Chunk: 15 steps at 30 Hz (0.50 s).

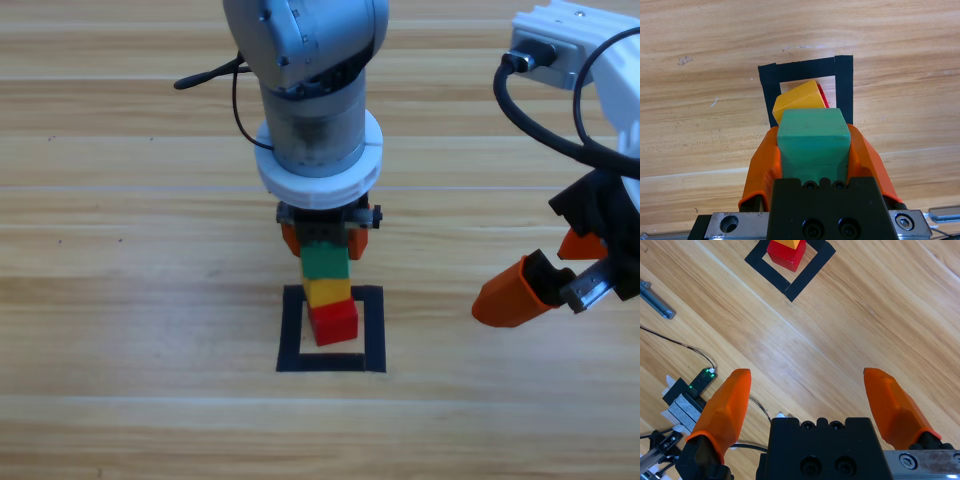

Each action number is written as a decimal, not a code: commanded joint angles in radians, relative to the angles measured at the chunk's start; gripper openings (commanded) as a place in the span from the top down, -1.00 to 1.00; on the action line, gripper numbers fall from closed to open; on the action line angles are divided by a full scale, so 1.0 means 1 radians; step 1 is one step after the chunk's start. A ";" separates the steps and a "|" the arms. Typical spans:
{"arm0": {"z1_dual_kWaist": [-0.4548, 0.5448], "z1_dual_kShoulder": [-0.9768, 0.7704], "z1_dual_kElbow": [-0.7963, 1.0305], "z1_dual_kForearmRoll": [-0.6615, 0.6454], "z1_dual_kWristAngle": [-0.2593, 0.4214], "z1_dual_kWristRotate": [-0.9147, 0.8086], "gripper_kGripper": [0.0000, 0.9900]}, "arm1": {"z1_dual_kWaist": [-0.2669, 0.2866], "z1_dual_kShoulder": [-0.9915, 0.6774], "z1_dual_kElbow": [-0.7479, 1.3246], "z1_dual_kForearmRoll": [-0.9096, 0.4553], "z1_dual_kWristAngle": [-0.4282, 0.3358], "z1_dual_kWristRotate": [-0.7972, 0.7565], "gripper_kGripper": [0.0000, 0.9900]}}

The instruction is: Stack the blocks in the rectangular block: red at the bottom, yellow in the middle, green on top

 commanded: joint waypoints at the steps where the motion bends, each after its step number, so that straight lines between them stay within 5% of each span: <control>1: -0.023 0.059 0.017 0.003 0.013 -0.007 0.70 | -0.029 -0.005 0.026 -0.033 0.010 -0.005 -1.00; 7: -0.030 0.068 0.016 0.003 0.013 -0.007 0.41 | -0.029 -0.007 0.026 -0.033 0.010 -0.007 -1.00; 9: -0.033 0.071 0.016 0.003 0.013 -0.008 0.17 | -0.027 -0.007 0.026 -0.033 0.010 -0.007 -1.00; 13: -0.042 0.070 0.014 0.003 0.013 -0.019 -0.66 | -0.029 -0.005 0.026 -0.033 0.010 -0.007 -1.00; 15: -0.043 0.061 0.019 0.006 0.019 -0.024 -0.84 | -0.029 -0.005 0.026 -0.033 0.010 -0.007 -1.00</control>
